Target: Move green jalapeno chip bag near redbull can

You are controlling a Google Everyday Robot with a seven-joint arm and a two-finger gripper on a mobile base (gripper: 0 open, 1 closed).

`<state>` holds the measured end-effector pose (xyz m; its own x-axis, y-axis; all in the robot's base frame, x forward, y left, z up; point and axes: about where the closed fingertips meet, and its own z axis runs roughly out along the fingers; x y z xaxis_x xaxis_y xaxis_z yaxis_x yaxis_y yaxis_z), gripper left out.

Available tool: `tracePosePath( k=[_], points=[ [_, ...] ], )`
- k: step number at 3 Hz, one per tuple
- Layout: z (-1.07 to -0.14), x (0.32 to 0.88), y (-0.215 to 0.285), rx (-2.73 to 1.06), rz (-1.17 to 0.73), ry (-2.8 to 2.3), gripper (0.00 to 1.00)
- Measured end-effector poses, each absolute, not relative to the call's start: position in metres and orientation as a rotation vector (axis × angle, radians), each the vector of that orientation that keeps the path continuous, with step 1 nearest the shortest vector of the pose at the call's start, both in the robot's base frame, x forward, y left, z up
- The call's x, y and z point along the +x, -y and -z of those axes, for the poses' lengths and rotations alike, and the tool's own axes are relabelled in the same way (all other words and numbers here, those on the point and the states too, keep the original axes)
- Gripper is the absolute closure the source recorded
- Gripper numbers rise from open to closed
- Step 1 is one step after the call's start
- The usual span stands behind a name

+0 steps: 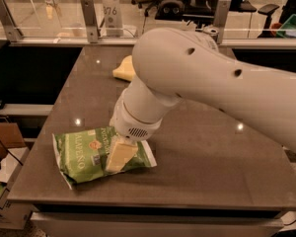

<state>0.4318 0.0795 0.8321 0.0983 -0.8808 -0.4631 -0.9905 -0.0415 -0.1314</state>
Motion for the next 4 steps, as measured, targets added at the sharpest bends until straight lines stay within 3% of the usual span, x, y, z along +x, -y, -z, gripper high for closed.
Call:
tracePosePath(
  k=[2, 3, 4],
  points=[
    [-0.865, 0.45, -0.026, -1.834, -0.344, -1.876, 0.94],
    [-0.885, 0.467, 0.017, -1.737, -0.317, -1.906, 1.0],
    [-0.902, 0.486, 0.064, -1.634, -0.263, -1.942, 1.0]
  ],
)
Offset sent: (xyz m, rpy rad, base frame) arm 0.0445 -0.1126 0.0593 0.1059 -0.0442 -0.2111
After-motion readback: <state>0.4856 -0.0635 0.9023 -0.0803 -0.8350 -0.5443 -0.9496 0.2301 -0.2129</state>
